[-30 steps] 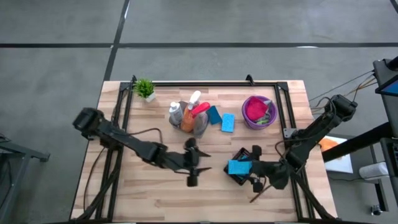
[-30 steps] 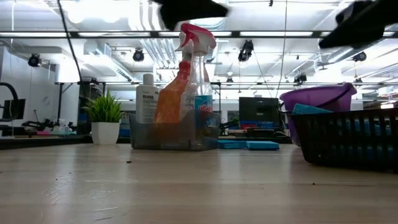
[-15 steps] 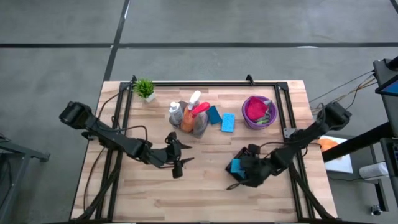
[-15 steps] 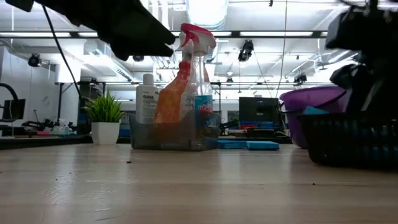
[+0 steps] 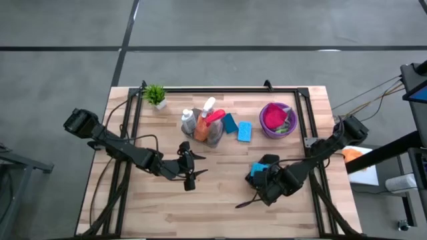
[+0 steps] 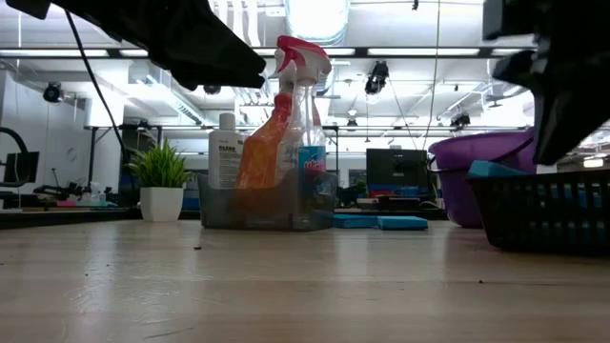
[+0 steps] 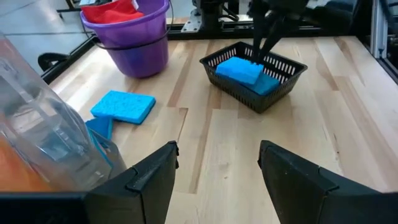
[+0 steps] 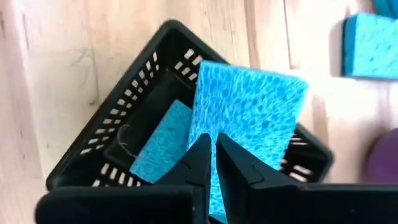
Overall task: Pick & Place Kitchen Items
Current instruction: Put the blue sponge into the black basket
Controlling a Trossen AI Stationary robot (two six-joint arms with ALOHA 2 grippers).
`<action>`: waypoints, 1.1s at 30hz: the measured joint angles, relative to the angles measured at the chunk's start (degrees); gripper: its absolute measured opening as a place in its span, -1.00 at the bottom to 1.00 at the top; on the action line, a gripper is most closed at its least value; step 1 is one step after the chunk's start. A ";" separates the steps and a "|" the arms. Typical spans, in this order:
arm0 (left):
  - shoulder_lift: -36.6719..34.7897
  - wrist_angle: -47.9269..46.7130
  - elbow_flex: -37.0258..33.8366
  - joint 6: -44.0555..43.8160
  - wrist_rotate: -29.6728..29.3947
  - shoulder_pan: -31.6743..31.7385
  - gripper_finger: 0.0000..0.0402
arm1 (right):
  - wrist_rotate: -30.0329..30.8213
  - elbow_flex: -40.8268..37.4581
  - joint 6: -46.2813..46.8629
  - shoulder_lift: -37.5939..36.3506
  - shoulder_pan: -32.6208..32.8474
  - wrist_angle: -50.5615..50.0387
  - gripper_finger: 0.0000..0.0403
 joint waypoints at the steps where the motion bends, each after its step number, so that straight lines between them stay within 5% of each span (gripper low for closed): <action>1: 0.00 0.00 0.00 0.20 -0.02 0.00 0.15 | 0.06 1.09 -0.89 0.25 0.00 -1.04 -0.89; 13: -0.11 -0.59 -0.02 0.35 0.01 0.00 0.15 | -2.27 7.67 -4.20 0.83 -0.35 -7.46 -0.91; 20: -0.13 -1.24 -0.04 0.33 0.01 -0.04 0.15 | 4.34 6.25 1.84 1.86 1.70 -2.24 -0.86; 33: -0.13 -2.34 -0.04 0.33 0.05 -0.04 0.15 | 5.55 6.23 11.81 10.50 2.16 -2.13 0.32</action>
